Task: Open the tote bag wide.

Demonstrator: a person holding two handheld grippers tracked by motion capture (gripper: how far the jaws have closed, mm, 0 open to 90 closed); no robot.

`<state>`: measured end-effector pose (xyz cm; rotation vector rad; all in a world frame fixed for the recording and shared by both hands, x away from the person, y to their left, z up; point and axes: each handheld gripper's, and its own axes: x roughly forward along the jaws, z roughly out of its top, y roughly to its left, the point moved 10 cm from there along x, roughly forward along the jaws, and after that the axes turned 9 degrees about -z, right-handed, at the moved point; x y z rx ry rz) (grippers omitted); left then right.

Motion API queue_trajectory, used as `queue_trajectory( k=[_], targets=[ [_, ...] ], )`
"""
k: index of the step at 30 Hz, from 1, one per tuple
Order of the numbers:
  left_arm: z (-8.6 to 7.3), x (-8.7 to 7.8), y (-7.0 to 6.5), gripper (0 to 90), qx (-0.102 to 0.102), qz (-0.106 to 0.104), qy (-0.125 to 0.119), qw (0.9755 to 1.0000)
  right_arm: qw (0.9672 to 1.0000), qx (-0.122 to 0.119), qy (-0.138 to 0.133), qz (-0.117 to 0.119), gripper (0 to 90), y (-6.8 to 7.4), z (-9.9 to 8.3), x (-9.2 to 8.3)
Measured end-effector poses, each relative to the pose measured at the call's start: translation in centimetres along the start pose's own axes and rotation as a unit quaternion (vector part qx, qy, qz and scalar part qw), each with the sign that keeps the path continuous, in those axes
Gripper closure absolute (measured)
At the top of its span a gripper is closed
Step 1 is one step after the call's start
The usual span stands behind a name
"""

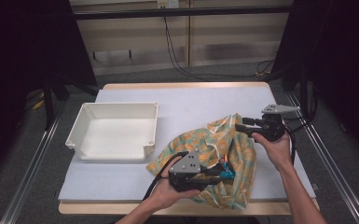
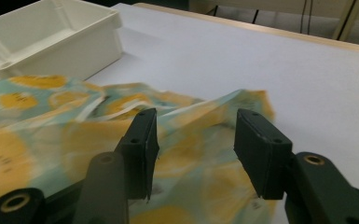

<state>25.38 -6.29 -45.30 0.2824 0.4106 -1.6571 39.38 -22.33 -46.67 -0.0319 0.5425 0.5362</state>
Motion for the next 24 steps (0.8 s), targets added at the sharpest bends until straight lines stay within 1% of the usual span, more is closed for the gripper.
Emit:
queue_trajectory(
  k=[1, 2, 3, 4, 5, 7, 8, 9, 10, 11, 12, 13, 14, 15, 17, 18, 19, 20, 21, 22, 23, 24],
  targets=[
    [0.0, 0.2, 0.5, 80.1, 0.0, 0.001, 0.007, 1.0, 1.0, 0.001, -0.002, 0.007, 52.3, 0.4, -0.1, -0.3],
    [0.0, 0.2, 1.1, 80.7, -0.007, 0.0, 0.009, 0.9999, 0.9999, 0.002, -0.005, 0.013, 52.3, 0.9, -0.3, -0.6],
    [0.1, 0.5, 1.4, 80.5, -0.02, -0.007, 0.0, 0.9998, 0.9998, 0.003, -0.004, 0.019, 52.3, 1.4, -0.5, -0.9],
    [0.1, 0.7, 1.8, 79.1, -0.02, -0.006, 0.006, 0.9998, 0.9997, -0.003, -0.002, 0.023, 52.4, 1.9, -0.7, -1.2],
    [0.1, 0.9, 2.2, 77.0, -0.018, 0.002, 0.009, 0.9998, 0.9996, -0.007, 0.003, 0.029, 52.3, 2.6, -1.1, -1.6],
    [0.2, 1.3, 2.6, 70.6, -0.025, 0.01, 0.005, 0.9996, 0.9993, -0.014, 0.01, 0.034, 50.8, 3.4, -1.5, -2.1],
    [0.0, 1.6, 2.9, 66.9, -0.025, 0.019, 0.01, 0.9994, 0.9991, -0.017, 0.013, 0.038, 49.0, 3.8, -1.7, -2.4],
    [-0.3, 1.8, 3.2, 65.8, -0.022, 0.024, 0.019, 0.9993, 0.9989, -0.016, 0.015, 0.042, 47.1, 4.2, -1.9, -2.6],
    [-0.4, 2.0, 3.6, 65.6, -0.021, 0.036, 0.022, 0.9989, 0.9986, -0.019, 0.021, 0.044, 44.0, 4.5, -2.2, -2.9],
    [-0.8, 2.1, 4.2, 65.2, -0.024, 0.045, 0.028, 0.9983, 0.9985, -0.023, 0.026, 0.041, 42.8, 4.7, -2.5, -3.0],
    [-0.9, 2.1, 4.5, 65.0, -0.029, 0.047, 0.024, 0.9982, 0.9983, -0.028, 0.034, 0.037, 40.7, 5.0, -2.9, -3.0],
    [-1.2, 2.2, 5.0, 65.1, -0.031, 0.054, 0.029, 0.9976, 0.9981, -0.028, 0.038, 0.039, 39.6, 5.2, -3.2, -3.1],
    [-1.7, 2.2, 5.5, 65.1, -0.028, 0.063, 0.039, 0.9969, 0.9977, -0.03, 0.045, 0.041, 39.2, 5.4, -3.6, -3.1],
    [-1.9, 2.1, 5.7, 65.1, -0.032, 0.067, 0.042, 0.9964, 0.9974, -0.036, 0.052, 0.034, 38.7, 5.5, -4.1, -3.1],
    [-2.5, 1.9, 6.3, 65.1, -0.036, 0.075, 0.047, 0.9955, 0.997, -0.034, 0.058, 0.037, 39.4, 5.7, -4.7, -3.0],
    [-2.6, 1.6, 6.5, 65.0, -0.039, 0.082, 0.048, 0.9947, 0.9969, -0.034, 0.063, 0.032, 40.7, 5.6, -5.1, -2.9],
    [-2.7, 1.2, 6.7, 64.0, -0.041, 0.089, 0.045, 0.9941, 0.9967, -0.036, 0.067, 0.027, 43.2, 5.4, -5.6, -2.7],
    [-2.9, 0.8, 7.0, 62.4, -0.041, 0.096, 0.05, 0.9933, 0.9965, -0.033, 0.073, 0.024, 52.2, 5.2, -6.0, -2.7],
    [-3.2, 0.3, 7.2, 61.8, -0.045, 0.101, 0.049, 0.9927, 0.9966, -0.032, 0.073, 0.019, 62.2, 5.0, -6.3, -2.7],
    [-3.4, 0.0, 7.5, 61.2, -0.052, 0.105, 0.045, 0.9922, 0.9968, -0.03, 0.072, 0.018, 68.6, 4.7, -6.6, -2.8],
    [-3.9, -0.6, 7.8, 60.4, -0.056, 0.112, 0.045, 0.9911, 0.9969, -0.027, 0.073, 0.017, 78.4, 4.4, -6.8, -2.9],
    [-4.2, -0.9, 7.9, 59.3, -0.057, 0.114, 0.046, 0.9907, 0.997, -0.034, 0.066, 0.02, 87.9, 4.2, -6.9, -3.1]
  ],
)
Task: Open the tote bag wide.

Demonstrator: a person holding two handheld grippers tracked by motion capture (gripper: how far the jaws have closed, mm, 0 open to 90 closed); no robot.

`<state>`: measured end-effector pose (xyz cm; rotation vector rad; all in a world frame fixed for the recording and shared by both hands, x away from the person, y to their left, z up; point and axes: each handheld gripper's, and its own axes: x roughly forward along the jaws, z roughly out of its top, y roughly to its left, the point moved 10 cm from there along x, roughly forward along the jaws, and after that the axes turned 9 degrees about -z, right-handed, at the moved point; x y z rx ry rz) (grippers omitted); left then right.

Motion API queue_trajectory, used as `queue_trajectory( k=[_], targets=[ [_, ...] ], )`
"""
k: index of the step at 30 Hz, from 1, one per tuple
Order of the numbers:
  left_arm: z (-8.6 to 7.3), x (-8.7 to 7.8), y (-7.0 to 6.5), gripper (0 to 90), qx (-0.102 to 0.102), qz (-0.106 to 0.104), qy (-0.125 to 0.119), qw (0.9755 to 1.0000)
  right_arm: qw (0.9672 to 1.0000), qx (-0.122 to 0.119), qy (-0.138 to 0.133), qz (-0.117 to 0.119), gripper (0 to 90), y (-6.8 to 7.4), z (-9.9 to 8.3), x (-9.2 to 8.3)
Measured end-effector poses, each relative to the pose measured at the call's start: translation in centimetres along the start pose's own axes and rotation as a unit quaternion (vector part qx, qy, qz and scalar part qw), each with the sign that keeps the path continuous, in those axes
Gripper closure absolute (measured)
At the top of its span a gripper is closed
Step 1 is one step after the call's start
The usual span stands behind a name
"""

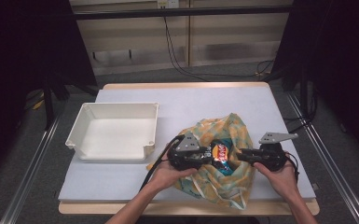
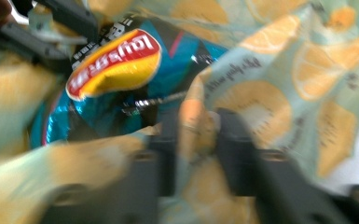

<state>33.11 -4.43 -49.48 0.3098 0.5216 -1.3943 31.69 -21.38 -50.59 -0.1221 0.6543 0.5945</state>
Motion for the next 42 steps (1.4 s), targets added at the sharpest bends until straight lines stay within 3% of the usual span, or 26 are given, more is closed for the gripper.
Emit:
queue_trajectory(
  k=[3, 10, 12, 14, 17, 22, 25, 27, 31, 34, 35, 37, 42],
  targets=[
    [-0.6, -0.7, 0.1, 54.3, -0.02, -0.003, -0.009, 0.9998, 1.0, 0.003, -0.005, -0.005, 90.0, -0.9, -0.7, -0.5],
    [-1.5, -1.7, -0.9, 47.8, -0.004, -0.007, 0.002, 1.0, 0.9986, 0.003, 0.023, -0.048, 90.0, -2.5, -4.1, -1.5],
    [-1.7, -1.9, -1.2, 47.6, 0.0, -0.008, 0.004, 1.0, 0.9968, -0.006, 0.04, -0.069, 90.0, -3.0, -5.0, -1.3],
    [-1.8, -2.0, -1.7, 47.5, -0.003, -0.015, 0.004, 0.9999, 0.9964, -0.013, 0.051, -0.066, 89.7, -2.9, -5.7, -0.9],
    [-1.9, -2.2, -2.7, 46.4, 0.005, -0.024, 0.012, 0.9996, 0.9971, -0.013, 0.045, -0.06, 79.1, -2.4, -5.2, -1.0],
    [-0.9, -2.6, -4.2, 45.3, 0.018, -0.039, -0.003, 0.9991, 0.9988, 0.002, 0.001, -0.048, 58.0, -1.4, -2.8, -2.4],
    [0.3, -2.8, -4.9, 45.3, 0.023, -0.043, -0.019, 0.9986, 0.9992, -0.006, -0.018, -0.036, 52.7, -0.3, -1.7, -3.3],
    [1.2, -2.9, -5.3, 50.7, 0.028, -0.05, -0.028, 0.998, 0.999, -0.009, -0.034, -0.027, 52.5, 0.6, -0.8, -3.9],
    [3.1, -2.2, -6.0, 66.2, 0.041, -0.068, -0.033, 0.9963, 0.9988, -0.011, -0.047, -0.01, 59.2, 2.2, 0.3, -4.3],
    [3.8, -0.5, -6.5, 70.5, 0.041, -0.082, -0.022, 0.9956, 0.9988, -0.015, -0.047, 0.007, 62.8, 3.3, 0.4, -4.1],
    [3.8, 0.1, -6.4, 70.4, 0.048, -0.078, -0.012, 0.9957, 0.9989, -0.02, -0.042, 0.01, 63.1, 3.6, 0.3, -3.9],
    [3.7, 1.5, -6.5, 68.0, 0.041, -0.082, -0.003, 0.9958, 0.9991, -0.027, -0.03, 0.011, 63.1, 3.8, -0.1, -3.6],
    [3.2, 3.5, -6.2, 58.9, 0.053, -0.065, 0.025, 0.9962, 0.9996, -0.019, -0.017, 0.005, 64.7, 3.5, -1.8, -3.7]
  ],
)
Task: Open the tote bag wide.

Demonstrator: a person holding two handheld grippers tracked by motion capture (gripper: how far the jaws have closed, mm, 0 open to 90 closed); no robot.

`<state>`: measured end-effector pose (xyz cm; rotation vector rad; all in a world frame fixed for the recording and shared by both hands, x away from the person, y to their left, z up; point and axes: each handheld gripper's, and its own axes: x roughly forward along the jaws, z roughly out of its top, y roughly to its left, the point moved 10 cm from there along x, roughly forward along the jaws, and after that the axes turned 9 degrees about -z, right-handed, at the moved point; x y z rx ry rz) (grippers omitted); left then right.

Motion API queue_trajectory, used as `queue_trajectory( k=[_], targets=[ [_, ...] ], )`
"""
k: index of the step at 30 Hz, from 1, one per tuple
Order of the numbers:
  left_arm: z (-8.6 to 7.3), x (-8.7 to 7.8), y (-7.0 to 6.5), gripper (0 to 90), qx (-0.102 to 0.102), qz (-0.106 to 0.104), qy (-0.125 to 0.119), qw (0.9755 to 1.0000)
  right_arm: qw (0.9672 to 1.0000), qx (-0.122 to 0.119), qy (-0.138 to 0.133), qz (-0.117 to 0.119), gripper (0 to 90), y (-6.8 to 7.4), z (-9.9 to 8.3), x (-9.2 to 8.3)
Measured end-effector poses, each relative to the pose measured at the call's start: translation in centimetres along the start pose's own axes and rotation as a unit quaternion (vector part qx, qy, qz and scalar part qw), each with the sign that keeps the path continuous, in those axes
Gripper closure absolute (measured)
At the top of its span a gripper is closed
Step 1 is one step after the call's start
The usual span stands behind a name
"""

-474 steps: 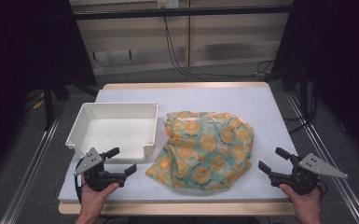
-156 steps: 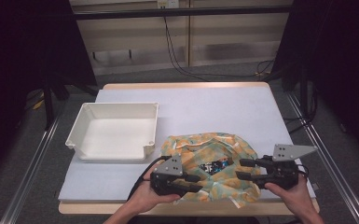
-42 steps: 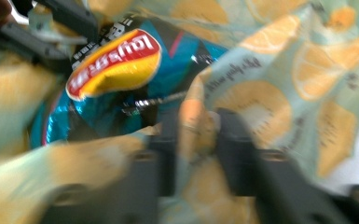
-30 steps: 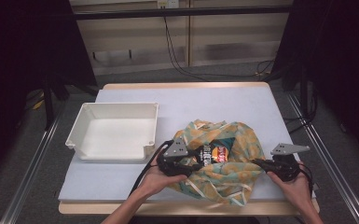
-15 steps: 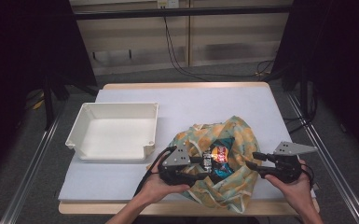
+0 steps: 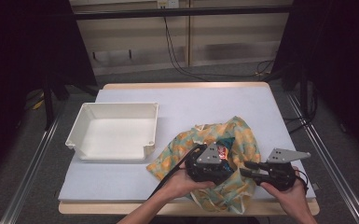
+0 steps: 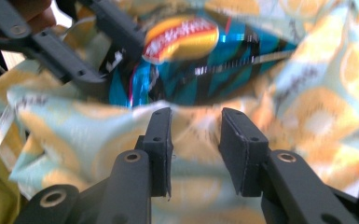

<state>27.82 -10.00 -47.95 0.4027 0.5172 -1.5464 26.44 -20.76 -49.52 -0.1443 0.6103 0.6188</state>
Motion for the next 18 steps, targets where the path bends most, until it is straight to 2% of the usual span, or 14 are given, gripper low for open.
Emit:
queue_trajectory(
  k=[3, 4, 6, 7, 8, 9, 14, 15, 17, 18],
  targets=[
    [-0.6, 0.5, 0.4, 53.8, 0.006, 0.014, 0.021, 0.9997, 0.9999, 0.003, 0.015, -0.002, 64.9, 0.3, -1.6, -0.1],
    [-0.9, 0.7, 0.6, 51.3, 0.017, 0.024, 0.033, 0.999, 0.9999, 0.002, 0.015, -0.004, 65.0, 0.3, -1.9, -0.2],
    [-1.4, 1.1, 0.6, 47.7, 0.028, 0.029, 0.046, 0.9981, 0.9998, 0.008, 0.019, -0.001, 65.2, 0.4, -2.5, -0.2],
    [-1.5, 1.2, 0.4, 45.4, 0.029, 0.022, 0.045, 0.9983, 0.9997, 0.006, 0.022, -0.004, 65.1, 0.3, -2.7, -0.2],
    [-1.6, 1.4, 0.4, 44.0, 0.032, 0.024, 0.044, 0.9982, 0.9997, 0.006, 0.023, -0.005, 64.9, 0.3, -2.9, -0.1],
    [-1.8, 1.5, 0.4, 43.9, 0.039, 0.026, 0.054, 0.9974, 0.9996, 0.007, 0.025, -0.005, 64.8, 0.2, -3.0, -0.1],
    [-2.5, 2.4, 0.4, 37.3, 0.05, 0.025, 0.074, 0.9957, 0.9995, 0.008, 0.03, -0.008, 63.8, -0.1, -3.5, 0.1],
    [-2.6, 2.6, 0.5, 37.2, 0.054, 0.033, 0.079, 0.9949, 0.9995, 0.009, 0.03, -0.009, 63.8, -0.2, -3.6, 0.1],
    [-2.9, 2.9, 0.5, 36.5, 0.063, 0.033, 0.086, 0.9937, 0.9994, 0.01, 0.033, -0.008, 63.8, -0.2, -3.8, 0.3],
    [-2.9, 3.1, 0.6, 36.4, 0.069, 0.044, 0.09, 0.9926, 0.9993, 0.009, 0.034, -0.008, 63.8, -0.2, -3.9, 0.4]
  ],
)
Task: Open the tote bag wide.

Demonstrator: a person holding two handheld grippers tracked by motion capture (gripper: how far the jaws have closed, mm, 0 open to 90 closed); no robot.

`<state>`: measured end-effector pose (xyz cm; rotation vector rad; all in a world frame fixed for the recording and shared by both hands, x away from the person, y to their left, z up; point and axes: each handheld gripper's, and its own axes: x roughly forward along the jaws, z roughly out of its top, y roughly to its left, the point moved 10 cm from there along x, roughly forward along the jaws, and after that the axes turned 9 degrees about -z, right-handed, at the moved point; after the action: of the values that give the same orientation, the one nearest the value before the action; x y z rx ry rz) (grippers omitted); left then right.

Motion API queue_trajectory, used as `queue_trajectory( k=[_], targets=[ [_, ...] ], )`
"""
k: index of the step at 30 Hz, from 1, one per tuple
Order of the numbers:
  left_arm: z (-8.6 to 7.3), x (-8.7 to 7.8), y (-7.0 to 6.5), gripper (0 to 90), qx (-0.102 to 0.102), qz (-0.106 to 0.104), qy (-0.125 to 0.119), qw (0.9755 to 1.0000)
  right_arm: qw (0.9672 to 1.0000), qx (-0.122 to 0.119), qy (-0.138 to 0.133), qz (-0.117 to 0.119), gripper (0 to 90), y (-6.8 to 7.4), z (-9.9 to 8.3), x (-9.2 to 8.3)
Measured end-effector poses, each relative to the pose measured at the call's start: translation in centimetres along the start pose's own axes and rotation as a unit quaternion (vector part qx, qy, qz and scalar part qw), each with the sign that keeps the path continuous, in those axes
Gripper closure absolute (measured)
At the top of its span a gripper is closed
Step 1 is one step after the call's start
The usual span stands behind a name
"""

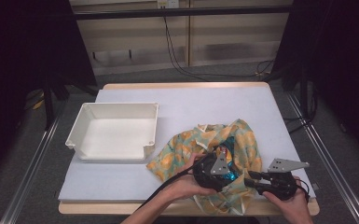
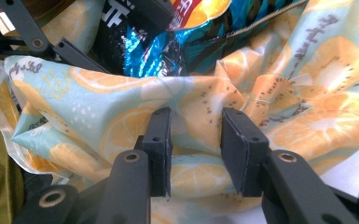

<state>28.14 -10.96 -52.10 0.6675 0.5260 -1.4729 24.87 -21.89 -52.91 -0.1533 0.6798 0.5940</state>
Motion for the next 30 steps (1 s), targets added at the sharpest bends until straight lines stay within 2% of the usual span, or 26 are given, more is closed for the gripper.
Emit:
queue_trajectory(
  k=[2, 3, 5, 6, 7, 11, 12, 14, 15, 20, 21, 22, 24, 26, 28, 30],
  targets=[
    [-0.2, 0.4, -0.4, 35.2, 0.015, 0.002, 0.013, 0.9998, 1.0, -0.002, 0.004, 0.001, 63.8, 0.0, -0.1, 0.1],
    [-0.3, 0.4, -0.4, 35.1, 0.023, 0.01, 0.023, 0.9994, 1.0, -0.002, 0.003, 0.002, 63.8, 0.0, -0.1, 0.1],
    [-0.3, 0.7, -0.5, 34.4, 0.033, 0.017, 0.027, 0.9989, 1.0, -0.001, 0.001, 0.002, 63.8, -0.1, -0.1, 0.2],
    [-0.3, 0.9, -0.5, 34.1, 0.034, 0.025, 0.027, 0.9987, 1.0, -0.001, 0.001, 0.002, 63.8, -0.1, -0.2, 0.2],
    [-0.3, 1.0, -0.6, 33.4, 0.035, 0.026, 0.034, 0.9985, 1.0, 0.0, 0.002, 0.002, 63.7, -0.1, -0.2, 0.3],
    [-0.1, 1.4, -0.4, 33.6, 0.035, 0.029, 0.031, 0.9985, 1.0, 0.0, 0.001, 0.001, 63.8, -0.2, -0.1, 0.3],
    [-0.1, 1.4, -0.4, 35.1, 0.034, 0.039, 0.038, 0.9979, 1.0, 0.0, 0.001, 0.001, 63.7, -0.2, -0.1, 0.3],
    [0.0, 1.5, -0.4, 37.6, 0.036, 0.042, 0.04, 0.9977, 1.0, 0.0, 0.001, 0.001, 63.7, -0.2, -0.1, 0.3],
    [0.0, 1.5, -0.3, 41.0, 0.043, 0.052, 0.044, 0.9968, 1.0, -0.001, 0.001, 0.0, 63.7, -0.2, -0.1, 0.4],
    [0.0, 1.7, 0.1, 52.9, 0.036, 0.058, 0.048, 0.9965, 1.0, 0.0, 0.001, 0.003, 63.7, -0.1, -0.1, 0.3],
    [-0.1, 1.8, -0.1, 62.1, 0.029, 0.044, 0.048, 0.9975, 1.0, -0.001, -0.001, 0.002, 63.7, -0.1, 0.0, 0.4],
    [-0.3, 1.7, 0.1, 67.8, 0.026, 0.051, 0.059, 0.9966, 1.0, 0.0, -0.001, 0.002, 63.7, -0.1, 0.0, 0.3],
    [-0.2, 1.9, 0.2, 71.6, 0.014, 0.051, 0.049, 0.9974, 1.0, 0.0, -0.001, 0.002, 63.8, -0.1, 0.0, 0.4],
    [-0.2, 1.6, 0.4, 77.4, 0.007, 0.046, 0.048, 0.9977, 1.0, -0.002, -0.001, 0.003, 63.8, -0.1, -0.1, 0.4],
    [-0.2, 1.3, 0.6, 86.1, -0.009, 0.037, 0.04, 0.9985, 1.0, -0.001, -0.002, 0.003, 63.9, -0.1, 0.0, 0.4],
    [-0.1, 1.0, 0.8, 88.8, -0.023, 0.03, 0.029, 0.9989, 1.0, 0.001, -0.002, 0.006, 64.0, -0.2, 0.0, 0.4]
  ],
)
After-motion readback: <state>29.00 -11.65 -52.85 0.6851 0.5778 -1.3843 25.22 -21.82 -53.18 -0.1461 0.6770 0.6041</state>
